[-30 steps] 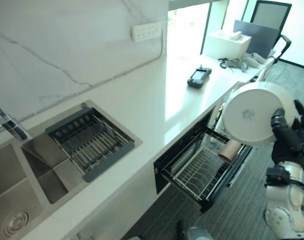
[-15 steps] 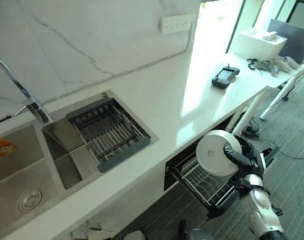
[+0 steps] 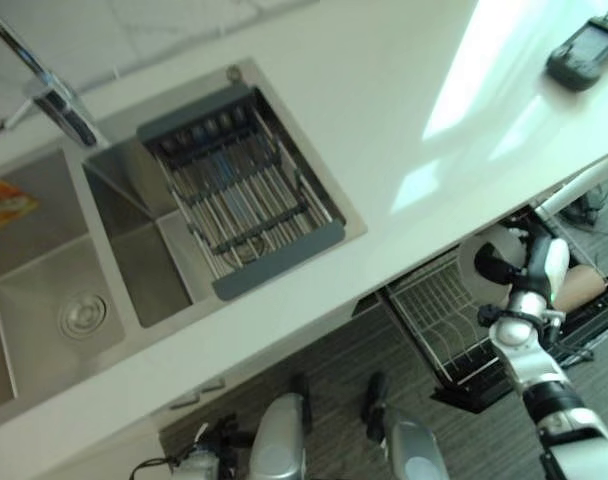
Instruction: Place the dishes in the dishwasher.
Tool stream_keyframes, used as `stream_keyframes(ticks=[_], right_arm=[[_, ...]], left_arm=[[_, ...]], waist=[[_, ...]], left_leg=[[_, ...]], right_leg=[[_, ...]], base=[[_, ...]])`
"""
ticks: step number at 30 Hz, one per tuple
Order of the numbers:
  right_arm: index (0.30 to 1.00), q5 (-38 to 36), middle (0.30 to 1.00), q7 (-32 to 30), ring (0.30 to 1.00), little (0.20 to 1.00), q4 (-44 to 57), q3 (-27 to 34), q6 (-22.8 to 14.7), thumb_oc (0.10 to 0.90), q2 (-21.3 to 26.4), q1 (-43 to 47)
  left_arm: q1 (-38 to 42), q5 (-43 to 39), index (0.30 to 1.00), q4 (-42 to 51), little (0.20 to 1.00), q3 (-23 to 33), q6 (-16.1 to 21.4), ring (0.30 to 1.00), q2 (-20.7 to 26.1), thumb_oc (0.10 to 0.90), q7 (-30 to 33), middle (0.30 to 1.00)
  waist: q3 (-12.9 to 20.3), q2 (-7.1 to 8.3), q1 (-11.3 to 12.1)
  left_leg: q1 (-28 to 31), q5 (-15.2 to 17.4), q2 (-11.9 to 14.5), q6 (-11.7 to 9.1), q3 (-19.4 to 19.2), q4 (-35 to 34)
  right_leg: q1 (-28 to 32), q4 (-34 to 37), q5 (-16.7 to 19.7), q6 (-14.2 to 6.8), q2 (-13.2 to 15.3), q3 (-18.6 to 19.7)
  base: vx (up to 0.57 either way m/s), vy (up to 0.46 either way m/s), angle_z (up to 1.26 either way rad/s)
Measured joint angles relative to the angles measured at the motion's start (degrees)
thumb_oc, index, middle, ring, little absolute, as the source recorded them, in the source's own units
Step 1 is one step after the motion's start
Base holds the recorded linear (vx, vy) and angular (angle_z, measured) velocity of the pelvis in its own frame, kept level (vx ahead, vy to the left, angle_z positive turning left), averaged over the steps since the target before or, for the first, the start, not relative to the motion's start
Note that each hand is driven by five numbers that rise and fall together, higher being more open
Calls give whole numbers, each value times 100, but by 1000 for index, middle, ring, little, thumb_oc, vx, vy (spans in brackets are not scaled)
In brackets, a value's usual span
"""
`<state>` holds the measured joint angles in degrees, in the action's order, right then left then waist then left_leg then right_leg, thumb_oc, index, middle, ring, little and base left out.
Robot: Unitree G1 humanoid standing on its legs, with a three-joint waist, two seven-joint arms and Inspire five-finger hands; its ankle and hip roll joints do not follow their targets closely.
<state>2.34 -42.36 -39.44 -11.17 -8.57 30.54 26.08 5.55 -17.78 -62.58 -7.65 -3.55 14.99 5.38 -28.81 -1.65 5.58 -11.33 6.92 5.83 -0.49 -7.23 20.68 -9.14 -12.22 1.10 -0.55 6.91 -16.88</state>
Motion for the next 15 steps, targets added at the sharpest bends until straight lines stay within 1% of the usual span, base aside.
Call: stream_keyframes(ticks=[2,3,4,5,8,10,12,14,15], right_arm=[[300,394,300,-246,300,300,-137,-152,23,400,2,5],[300,929,300,-638,300,300,-280,-473,55,400,123,38],[300,1147,300,-759,300,300,-333,-536,83,400,143,82],[300,1401,300,-944,300,300,-381,-559,190,400,145,122],[300,1574,300,-1019,300,300,-648,-873,259,400,149,201],[300,1794,300,-1148,300,300,-990,-1248,242,400,125,425],[300,1791,300,-1235,300,300,-1103,-1263,246,400,107,475],[300,1792,300,-1506,300,300,-1224,-1260,229,400,67,650],[300,1849,300,-1747,300,300,-1224,-1262,240,400,27,724]], left_arm=[[41,-2,900,2,900,-7,77,900,-3,800,-25,900],[78,-65,900,-46,900,-82,247,900,2,800,-116,900],[90,-186,900,-47,900,-116,305,900,4,800,-120,900],[148,-237,900,-110,900,-121,360,900,2,800,-130,900],[256,-439,900,-138,900,-123,391,900,13,800,-143,900],[376,-455,900,-142,900,-227,436,900,44,800,-223,900],[435,-472,900,-188,900,-319,449,900,46,800,-229,900],[499,-663,900,-186,900,-430,505,900,56,800,-226,900],[560,-673,900,-165,900,-450,525,900,53,800,-227,900]], waist=[[-82,-41,62],[-179,-106,78],[-190,-123,72],[-206,-144,75],[-212,-148,81],[-224,-132,96],[-225,-113,112],[-228,-91,96],[-230,-90,84]], left_leg=[[-62,-5,-12,6,25,6],[-135,-27,-90,35,41,2],[-207,-43,-115,57,38,-5],[-319,-62,-149,87,25,-9],[-370,-105,-206,116,33,-73],[-559,-185,-290,140,66,-105],[-594,-208,-300,144,74,-106],[-838,-260,-335,164,87,-97],[-996,-314,-358,166,116,-93]], right_leg=[[-43,-10,15,-24,8,-31],[-176,-168,-43,-41,76,-38],[-278,-235,-58,-48,120,-36],[-415,-285,-57,-50,162,-19],[-496,-311,-58,-57,212,-20],[-749,-457,-87,-80,299,-22],[-792,-490,-86,-81,314,-19],[-1080,-622,-107,-72,363,-1],[-1256,-698,-109,-67,393,2]], base=[[-81,40,10],[-80,54,11],[-99,62,9],[-72,35,4],[-52,21,5],[-37,17,11],[-58,19,6],[-38,19,9],[-29,29,12]])
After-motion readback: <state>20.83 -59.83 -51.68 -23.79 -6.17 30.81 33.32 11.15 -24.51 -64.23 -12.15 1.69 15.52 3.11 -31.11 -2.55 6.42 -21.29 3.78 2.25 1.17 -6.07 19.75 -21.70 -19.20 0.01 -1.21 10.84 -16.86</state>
